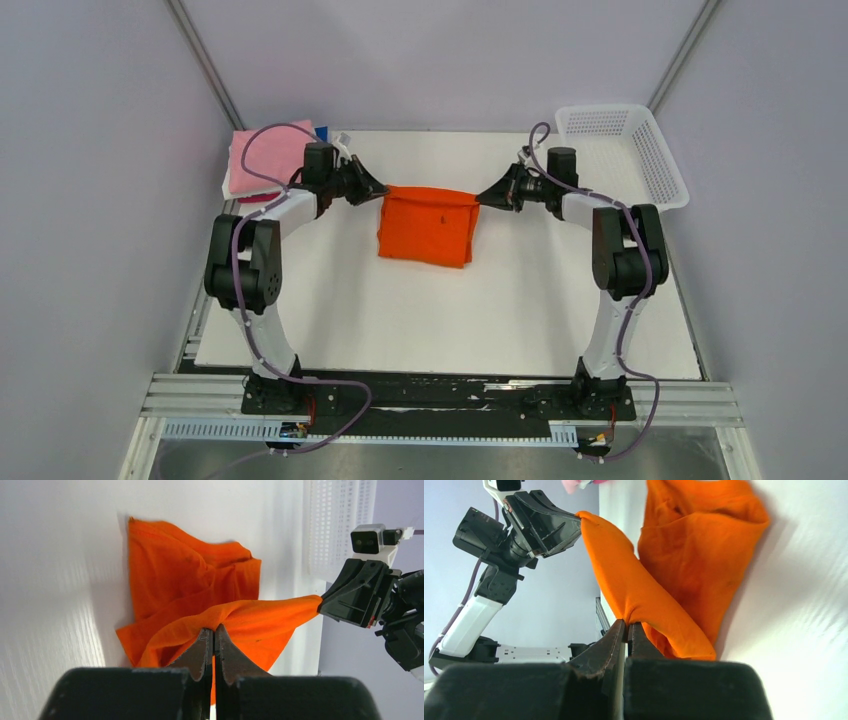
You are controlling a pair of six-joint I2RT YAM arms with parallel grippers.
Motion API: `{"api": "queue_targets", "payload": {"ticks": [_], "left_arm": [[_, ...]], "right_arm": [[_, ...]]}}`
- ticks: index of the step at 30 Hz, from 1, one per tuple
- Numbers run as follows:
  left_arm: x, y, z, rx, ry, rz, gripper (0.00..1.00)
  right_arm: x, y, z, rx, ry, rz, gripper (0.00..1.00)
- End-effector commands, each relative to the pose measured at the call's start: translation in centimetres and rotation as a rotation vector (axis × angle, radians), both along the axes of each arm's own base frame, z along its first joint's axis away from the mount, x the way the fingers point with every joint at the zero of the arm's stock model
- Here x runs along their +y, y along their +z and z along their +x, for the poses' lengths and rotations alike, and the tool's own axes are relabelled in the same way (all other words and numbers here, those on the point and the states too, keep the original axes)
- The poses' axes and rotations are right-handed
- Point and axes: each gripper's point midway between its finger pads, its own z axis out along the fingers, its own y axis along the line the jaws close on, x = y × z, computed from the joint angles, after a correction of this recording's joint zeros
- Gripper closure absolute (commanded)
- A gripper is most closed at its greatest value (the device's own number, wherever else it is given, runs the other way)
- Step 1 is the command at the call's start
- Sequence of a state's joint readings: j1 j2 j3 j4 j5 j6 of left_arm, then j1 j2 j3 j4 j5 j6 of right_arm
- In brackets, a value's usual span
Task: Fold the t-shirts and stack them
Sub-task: Fold the long partially folded tshirt into a neat square, then smooth out wrinkles on the folded tshirt
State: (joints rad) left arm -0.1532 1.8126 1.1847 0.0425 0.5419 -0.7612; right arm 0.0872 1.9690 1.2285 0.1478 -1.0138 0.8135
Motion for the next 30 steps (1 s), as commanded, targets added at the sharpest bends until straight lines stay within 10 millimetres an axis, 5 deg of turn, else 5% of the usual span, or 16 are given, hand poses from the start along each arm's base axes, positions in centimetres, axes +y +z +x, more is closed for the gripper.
{"api": "queue_targets", "payload": {"ticks": [1, 9, 12, 14, 15, 17, 20, 24, 30], "left_arm": [[1.7, -0.6, 4.6, -0.03, 0.066, 0.007, 1.0], [2.3, -4.2, 7.0, 0.042, 0.152, 0.014, 1.0], [2.8, -4.3, 8.0, 0.046, 0.178, 0.046, 0.96], [3.0, -4.1, 8.6, 0.045, 0.182, 0.06, 0.71], [2.8, -3.8, 8.7, 0.041, 0.175, 0.055, 0.3], [2.4, -2.4, 8.9, 0.01, 0.148, 0.04, 0.04], [1.7, -0.2, 8.4, -0.024, 0.11, 0.016, 0.0], [0.5, 2.7, 6.3, -0.071, 0.072, 0.03, 0.0], [-2.7, 1.1, 5.1, -0.029, 0.004, 0.054, 0.0]], "right_arm": [[-1.5, -0.7, 3.7, -0.04, -0.051, 0.003, 1.0], [-1.4, -3.9, 7.2, -0.007, -0.051, 0.001, 0.97], [-1.5, -4.9, 8.6, -0.014, -0.06, -0.029, 0.69], [-1.7, -5.0, 9.2, -0.004, -0.07, -0.06, 0.57], [-1.9, -4.9, 9.4, -0.003, -0.077, -0.074, 0.46], [-2.0, -4.2, 9.0, 0.002, -0.079, -0.089, 0.29], [-1.6, -2.7, 7.6, -0.015, -0.079, -0.123, 0.02], [0.8, -0.1, 4.2, -0.063, -0.019, -0.15, 0.0], [5.3, 2.6, 1.9, -0.113, 0.072, -0.115, 0.0]]}}
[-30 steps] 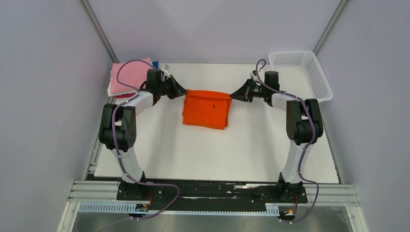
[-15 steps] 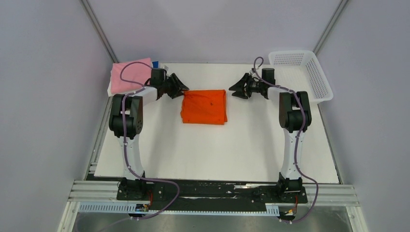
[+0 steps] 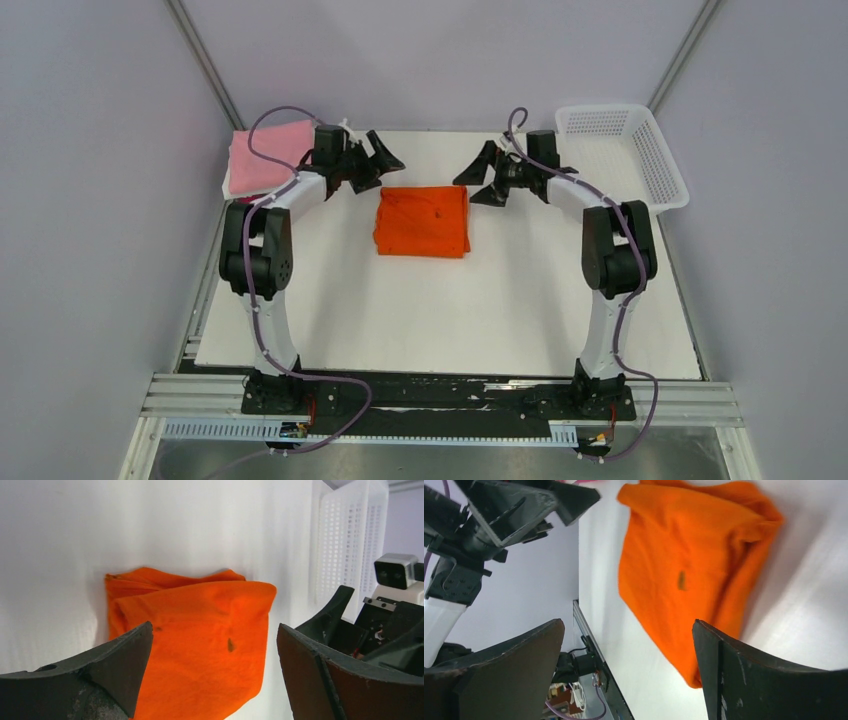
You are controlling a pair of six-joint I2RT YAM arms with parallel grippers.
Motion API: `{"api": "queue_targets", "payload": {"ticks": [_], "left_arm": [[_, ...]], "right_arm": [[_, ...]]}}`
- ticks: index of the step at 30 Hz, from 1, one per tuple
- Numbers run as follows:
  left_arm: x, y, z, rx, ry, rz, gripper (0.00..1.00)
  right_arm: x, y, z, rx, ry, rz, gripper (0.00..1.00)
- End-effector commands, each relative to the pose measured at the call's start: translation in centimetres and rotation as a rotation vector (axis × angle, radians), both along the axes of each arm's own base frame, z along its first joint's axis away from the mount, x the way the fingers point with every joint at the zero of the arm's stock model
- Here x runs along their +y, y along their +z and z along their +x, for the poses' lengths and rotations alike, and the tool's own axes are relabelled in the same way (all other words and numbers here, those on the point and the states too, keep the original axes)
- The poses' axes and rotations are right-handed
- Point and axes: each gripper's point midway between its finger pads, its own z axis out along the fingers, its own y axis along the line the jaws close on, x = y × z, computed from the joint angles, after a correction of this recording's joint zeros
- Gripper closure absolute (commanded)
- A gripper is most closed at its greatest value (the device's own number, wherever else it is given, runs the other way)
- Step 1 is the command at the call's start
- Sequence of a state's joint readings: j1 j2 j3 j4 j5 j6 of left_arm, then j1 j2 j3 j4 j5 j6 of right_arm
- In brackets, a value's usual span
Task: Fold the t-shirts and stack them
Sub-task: Smooth out wrinkles on the folded tshirt
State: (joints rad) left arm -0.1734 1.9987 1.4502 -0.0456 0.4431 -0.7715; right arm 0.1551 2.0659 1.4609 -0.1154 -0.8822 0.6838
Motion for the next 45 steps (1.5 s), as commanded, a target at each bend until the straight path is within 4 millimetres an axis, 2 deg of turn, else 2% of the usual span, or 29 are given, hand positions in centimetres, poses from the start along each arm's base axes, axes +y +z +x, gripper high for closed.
{"api": "queue_targets", "payload": {"ticks": [1, 4, 5, 6, 7, 8, 9, 11, 12, 15, 18, 20, 22, 23, 27, 28, 29, 30, 31, 32, 33, 34, 35, 37, 39, 40, 41, 42, 45], "left_arm": [[-2.4, 1.4, -0.6, -0.022, -0.066, -0.011, 0.0], [-3.1, -0.5, 0.1, 0.011, -0.079, -0.041, 0.0], [-3.3, -0.4, 0.5, 0.01, -0.077, -0.047, 0.0], [-3.2, -1.6, 0.8, 0.032, -0.073, -0.043, 0.0], [-3.3, -1.5, 1.3, 0.03, -0.071, -0.041, 0.0], [-3.2, -2.9, 1.6, 0.052, -0.063, -0.03, 0.0], [-3.2, -2.8, 2.1, 0.048, -0.058, -0.027, 0.0], [-2.8, -5.5, 2.9, 0.092, -0.032, 0.002, 0.0], [-2.7, -6.0, 3.1, 0.102, -0.023, 0.009, 0.0], [-2.6, -8.4, 3.3, 0.171, -0.028, 0.017, 0.0], [-2.1, -9.4, 2.4, 0.208, -0.026, 0.031, 0.0], [-1.4, -9.6, 1.7, 0.212, -0.007, 0.056, 0.0], [-0.9, -9.1, 0.9, 0.205, 0.0, 0.08, 0.0], [-0.7, -8.0, 1.0, 0.18, 0.001, 0.087, 0.0], [-0.4, -3.4, 1.7, 0.089, -0.009, 0.118, 0.0], [-0.4, -2.2, 1.8, 0.069, -0.018, 0.123, 0.0], [-0.6, -0.3, 1.5, 0.035, -0.031, 0.114, 0.0], [-0.7, 0.2, 1.1, 0.023, -0.043, 0.116, 0.0], [-1.1, 2.3, 0.4, -0.019, -0.054, 0.108, 0.0], [-1.1, 1.9, -0.5, -0.015, -0.06, 0.112, 0.0], [-1.4, 3.8, -1.4, -0.053, -0.064, 0.107, 0.0], [-1.4, 3.0, -2.5, -0.038, -0.069, 0.11, 0.0], [-1.8, 4.2, -3.4, -0.061, -0.078, 0.102, 0.0], [-2.4, 3.9, -5.5, -0.05, -0.102, 0.083, 0.0], [-3.0, 1.7, -8.2, 0.004, -0.129, 0.067, 0.0], [-3.3, 1.9, -8.6, -0.009, -0.135, 0.057, 0.0], [-3.4, 0.4, -9.8, 0.029, -0.14, 0.057, 0.0], [-3.5, 0.3, -10.0, 0.023, -0.141, 0.05, 0.0], [-3.3, -2.2, -11.5, 0.079, -0.143, 0.05, 0.0]], "right_arm": [[3.6, 3.7, -0.7, -0.106, 0.087, 0.038, 0.0], [4.8, 2.9, 0.9, -0.077, 0.092, 0.075, 0.0], [4.9, 2.3, 1.7, -0.062, 0.082, 0.078, 0.0], [5.0, 1.7, 2.5, -0.053, 0.067, 0.079, 0.0], [5.1, 1.2, 3.4, -0.048, 0.052, 0.077, 0.0], [5.0, 0.5, 4.3, -0.042, 0.04, 0.074, 0.0], [4.9, 0.0, 5.1, -0.034, 0.026, 0.074, 0.0], [4.5, -1.5, 6.3, 0.0, 0.009, 0.085, 0.0], [4.1, -2.2, 6.9, 0.021, -0.006, 0.088, 0.0], [3.4, -5.0, 7.7, 0.075, -0.037, 0.082, 0.0], [3.2, -7.4, 7.6, 0.111, -0.046, 0.065, 0.0], [3.1, -8.3, 7.4, 0.134, -0.047, 0.065, 0.0], [3.2, -7.9, 7.3, 0.129, -0.038, 0.072, 0.0], [3.2, -7.0, 7.4, 0.111, -0.032, 0.074, 0.0], [3.0, -1.4, 7.3, -0.015, -0.014, 0.059, 0.0], [2.9, 0.3, 7.0, -0.053, -0.013, 0.051, 0.0], [2.9, 1.8, 6.6, -0.085, -0.01, 0.042, 0.0], [2.9, 3.2, 6.0, -0.118, -0.006, 0.031, 0.0], [3.0, 4.3, 5.3, -0.141, -0.001, 0.019, 0.0], [3.2, 5.0, 4.4, -0.155, 0.002, 0.007, 0.0], [3.5, 5.5, 3.4, -0.168, 0.009, -0.004, 0.0], [3.7, 5.9, 2.4, -0.174, 0.014, -0.011, 0.0], [4.0, 6.0, 1.4, -0.168, 0.021, -0.016, 0.0], [4.7, 5.9, -0.8, -0.149, 0.04, -0.017, 0.0], [5.5, 5.5, -3.2, -0.128, 0.065, -0.011, 0.0], [6.1, 5.1, -4.2, -0.115, 0.084, -0.007, 0.0], [6.4, 4.7, -5.0, -0.099, 0.095, 0.001, 0.0], [6.6, 4.2, -5.7, -0.081, 0.102, 0.01, 0.0], [6.8, 1.9, -6.8, -0.025, 0.099, 0.026, 0.0]]}}
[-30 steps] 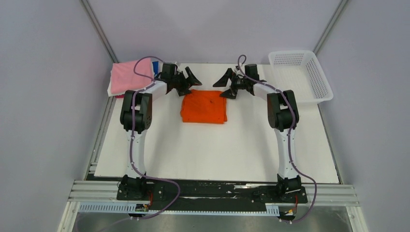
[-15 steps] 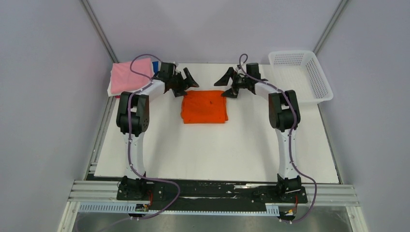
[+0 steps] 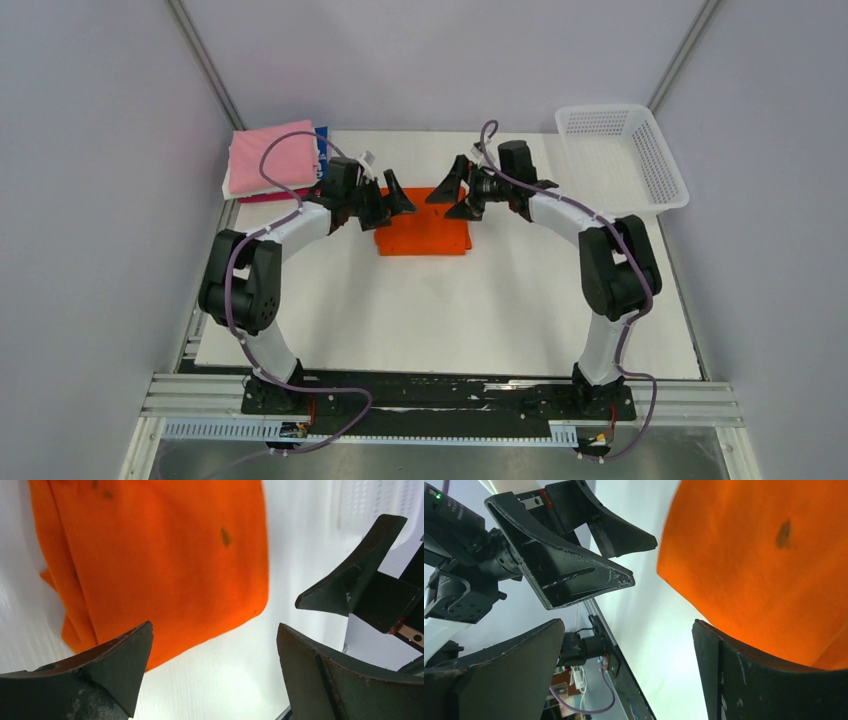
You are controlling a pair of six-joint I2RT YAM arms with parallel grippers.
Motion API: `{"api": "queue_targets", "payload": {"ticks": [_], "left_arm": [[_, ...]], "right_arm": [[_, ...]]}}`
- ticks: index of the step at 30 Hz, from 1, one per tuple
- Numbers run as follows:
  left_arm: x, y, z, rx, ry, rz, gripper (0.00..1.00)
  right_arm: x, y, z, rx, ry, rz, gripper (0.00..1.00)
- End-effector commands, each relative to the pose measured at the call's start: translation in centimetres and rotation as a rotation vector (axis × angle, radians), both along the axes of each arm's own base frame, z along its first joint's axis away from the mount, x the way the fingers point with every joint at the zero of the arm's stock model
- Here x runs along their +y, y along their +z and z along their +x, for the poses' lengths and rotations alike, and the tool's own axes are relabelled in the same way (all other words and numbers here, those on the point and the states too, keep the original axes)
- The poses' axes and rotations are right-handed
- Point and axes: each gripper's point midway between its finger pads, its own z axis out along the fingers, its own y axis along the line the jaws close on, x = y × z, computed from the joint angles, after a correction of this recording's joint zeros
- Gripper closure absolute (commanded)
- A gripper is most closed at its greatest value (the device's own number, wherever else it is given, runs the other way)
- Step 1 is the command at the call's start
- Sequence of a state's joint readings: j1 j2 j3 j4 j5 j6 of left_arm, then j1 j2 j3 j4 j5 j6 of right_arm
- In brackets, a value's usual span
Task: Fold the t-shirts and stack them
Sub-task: Smooth out wrinkles on the folded tshirt, then put the neatly folded tshirt into the corner of the board with the left arm
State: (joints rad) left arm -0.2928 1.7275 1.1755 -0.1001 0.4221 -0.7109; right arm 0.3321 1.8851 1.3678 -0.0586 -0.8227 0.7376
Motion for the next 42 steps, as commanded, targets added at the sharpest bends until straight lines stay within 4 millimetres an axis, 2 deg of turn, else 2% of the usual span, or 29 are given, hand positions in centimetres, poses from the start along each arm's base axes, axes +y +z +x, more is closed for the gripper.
{"api": "queue_targets", "payload": {"ticks": [1, 6, 9, 11, 13, 15, 17, 20, 23, 25, 27, 28, 29, 30, 31, 32, 33, 34, 35, 36, 38, 42], "left_arm": [[-0.1, -3.6, -1.8, 0.072, -0.008, -0.008, 0.0], [-0.1, -7.8, -4.5, 0.182, -0.042, -0.022, 0.0], [0.4, -9.4, -5.6, 0.206, -0.03, -0.01, 0.0], [0.8, -10.1, -6.1, 0.225, -0.023, 0.009, 0.0], [1.1, -10.2, -6.4, 0.227, -0.022, 0.027, 0.0], [1.5, -9.8, -6.9, 0.225, -0.028, 0.055, 0.0], [1.8, -8.3, -6.8, 0.195, -0.029, 0.072, 0.0], [2.4, -4.5, -6.2, 0.1, -0.008, 0.094, 0.0], [3.3, -1.7, -5.4, 0.025, 0.016, 0.138, 0.0], [4.7, -1.5, -5.0, 0.029, 0.069, 0.213, 0.0], [5.8, -1.8, -4.4, 0.048, 0.106, 0.281, 0.0], [6.4, -2.8, -4.0, 0.071, 0.123, 0.321, 0.0], [6.5, -2.5, -3.5, 0.074, 0.126, 0.341, 0.0], [6.9, -3.5, -3.1, 0.098, 0.139, 0.373, 0.0], [6.9, -3.2, -2.5, 0.098, 0.139, 0.385, 0.0], [7.1, -4.3, -2.1, 0.123, 0.142, 0.407, 0.0], [6.9, -4.0, -1.4, 0.116, 0.143, 0.41, 0.0], [6.9, -4.9, -1.1, 0.135, 0.141, 0.423, 0.0], [6.8, -4.7, -0.4, 0.128, 0.144, 0.423, 0.0], [6.9, -5.9, -0.1, 0.153, 0.147, 0.443, 0.0], [6.8, -6.9, 0.6, 0.175, 0.146, 0.459, 0.0], [5.3, -8.4, 1.3, 0.211, 0.109, 0.411, 0.0]], "right_arm": [[-0.2, -4.5, -1.3, 0.104, -0.01, 0.0, 0.0], [-1.1, -9.8, -2.6, 0.213, -0.047, -0.055, 0.0], [-1.9, -12.5, -3.4, 0.271, -0.073, -0.092, 0.0], [-2.5, -13.6, -3.8, 0.293, -0.091, -0.112, 0.0], [-2.8, -13.8, -4.0, 0.293, -0.099, -0.121, 0.0], [-3.1, -12.6, -3.9, 0.262, -0.098, -0.116, 0.0], [-3.2, -10.6, -4.0, 0.207, -0.09, -0.112, 0.0], [-3.5, -6.4, -4.2, 0.088, -0.09, -0.102, 0.0], [-4.7, -3.3, -5.2, 0.007, -0.112, -0.121, 0.0], [-5.9, -1.9, -5.7, -0.027, -0.145, -0.134, 0.0], [-7.4, -1.2, -6.2, -0.046, -0.186, -0.144, 0.0], [-8.3, -1.2, -6.5, -0.044, -0.21, -0.152, 0.0], [-9.3, -1.0, -6.6, -0.05, -0.239, -0.163, 0.0], [-10.2, -1.0, -6.8, -0.054, -0.265, -0.177, 0.0], [-11.3, -1.1, -6.9, -0.056, -0.297, -0.201, 0.0], [-12.5, -1.1, -7.0, -0.058, -0.337, -0.226, 0.0], [-13.6, -1.4, -7.2, -0.048, -0.376, -0.259, 0.0], [-14.8, -1.2, -7.2, -0.064, -0.423, -0.29, 0.0], [-16.0, -1.3, -7.4, -0.071, -0.465, -0.326, 0.0], [-17.2, -1.4, -7.5, -0.074, -0.513, -0.366, 0.0], [-19.3, -1.1, -8.0, -0.092, -0.592, -0.435, 0.0], [-22.2, 0.1, -8.7, -0.162, -0.711, -0.524, 0.0]]}}
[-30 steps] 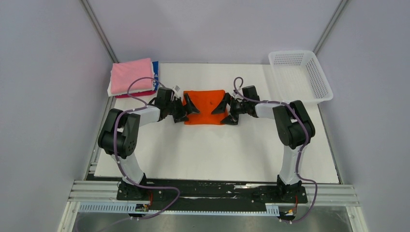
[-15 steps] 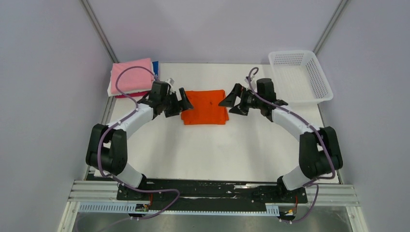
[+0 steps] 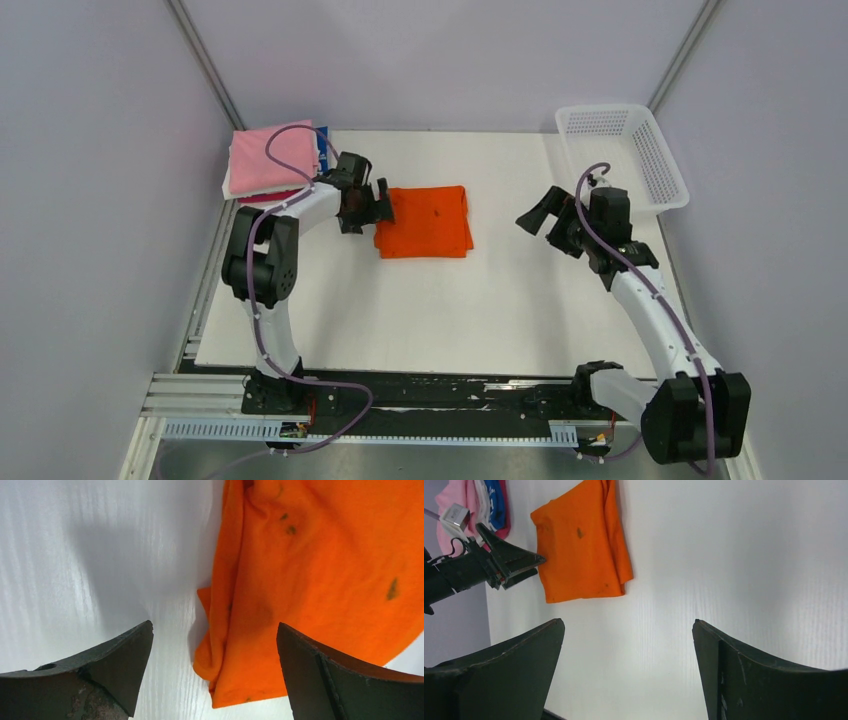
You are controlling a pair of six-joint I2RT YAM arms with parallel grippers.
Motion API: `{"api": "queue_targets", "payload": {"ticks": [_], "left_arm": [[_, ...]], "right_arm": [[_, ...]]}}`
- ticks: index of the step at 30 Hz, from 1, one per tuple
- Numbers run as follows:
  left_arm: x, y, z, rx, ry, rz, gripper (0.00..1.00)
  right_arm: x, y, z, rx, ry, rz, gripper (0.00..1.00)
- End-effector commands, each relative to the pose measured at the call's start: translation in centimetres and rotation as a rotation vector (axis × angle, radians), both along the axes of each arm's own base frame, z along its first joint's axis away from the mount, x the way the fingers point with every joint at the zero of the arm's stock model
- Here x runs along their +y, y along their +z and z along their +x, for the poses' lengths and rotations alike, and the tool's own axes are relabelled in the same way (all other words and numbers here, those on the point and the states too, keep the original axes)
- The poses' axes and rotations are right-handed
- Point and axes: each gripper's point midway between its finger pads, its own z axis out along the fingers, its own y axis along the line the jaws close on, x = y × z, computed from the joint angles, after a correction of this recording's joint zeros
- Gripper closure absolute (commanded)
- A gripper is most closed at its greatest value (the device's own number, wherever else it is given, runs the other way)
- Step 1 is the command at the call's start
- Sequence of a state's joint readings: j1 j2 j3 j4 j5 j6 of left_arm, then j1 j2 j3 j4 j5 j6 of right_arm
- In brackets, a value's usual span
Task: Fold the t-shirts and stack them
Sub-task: Put the neatly folded tshirt into the corner of the board with the left arm
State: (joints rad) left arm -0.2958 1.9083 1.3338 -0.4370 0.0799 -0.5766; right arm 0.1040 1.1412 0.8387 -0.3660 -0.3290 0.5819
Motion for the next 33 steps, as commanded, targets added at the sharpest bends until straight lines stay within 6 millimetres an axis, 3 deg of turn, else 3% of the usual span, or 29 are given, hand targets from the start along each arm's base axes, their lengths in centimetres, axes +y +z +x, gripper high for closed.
{"api": "queue_targets", "payload": {"ticks": [1, 7, 12, 15, 21, 23, 26, 33], "left_arm": [[-1.3, -0.5, 0.9, 0.01, -0.032, -0.038, 0.0], [-3.9, -2.0, 0.6, 0.043, -0.051, -0.122, 0.05], [-4.8, -3.3, 0.2, 0.075, -0.049, -0.034, 0.16], [-3.9, -4.8, 0.1, 0.087, -0.019, 0.14, 0.27], [-2.5, -5.6, 0.4, 0.1, -0.012, 0.443, 0.69], [-2.1, -5.1, 1.1, 0.084, -0.023, 0.518, 0.8], [-0.2, -2.6, 3.3, 0.014, 0.0, 0.667, 1.0], [4.1, 4.8, 8.2, -0.161, 0.023, 0.851, 1.0]], "right_arm": [[-4.3, 1.0, -0.6, -0.072, -0.154, -0.176, 0.0], [-5.0, 1.1, -1.3, -0.079, -0.165, -0.191, 0.0], [-5.2, 1.0, -1.3, -0.076, -0.166, -0.196, 0.0], [-5.3, 0.9, -1.4, -0.074, -0.166, -0.192, 0.0], [-5.5, 0.8, -1.4, -0.071, -0.168, -0.189, 0.0], [-5.6, 0.8, -1.5, -0.074, -0.169, -0.189, 0.0], [-5.8, 0.9, -1.4, -0.075, -0.172, -0.185, 0.0], [-6.2, 0.5, -1.2, -0.067, -0.178, -0.18, 0.0]]}}
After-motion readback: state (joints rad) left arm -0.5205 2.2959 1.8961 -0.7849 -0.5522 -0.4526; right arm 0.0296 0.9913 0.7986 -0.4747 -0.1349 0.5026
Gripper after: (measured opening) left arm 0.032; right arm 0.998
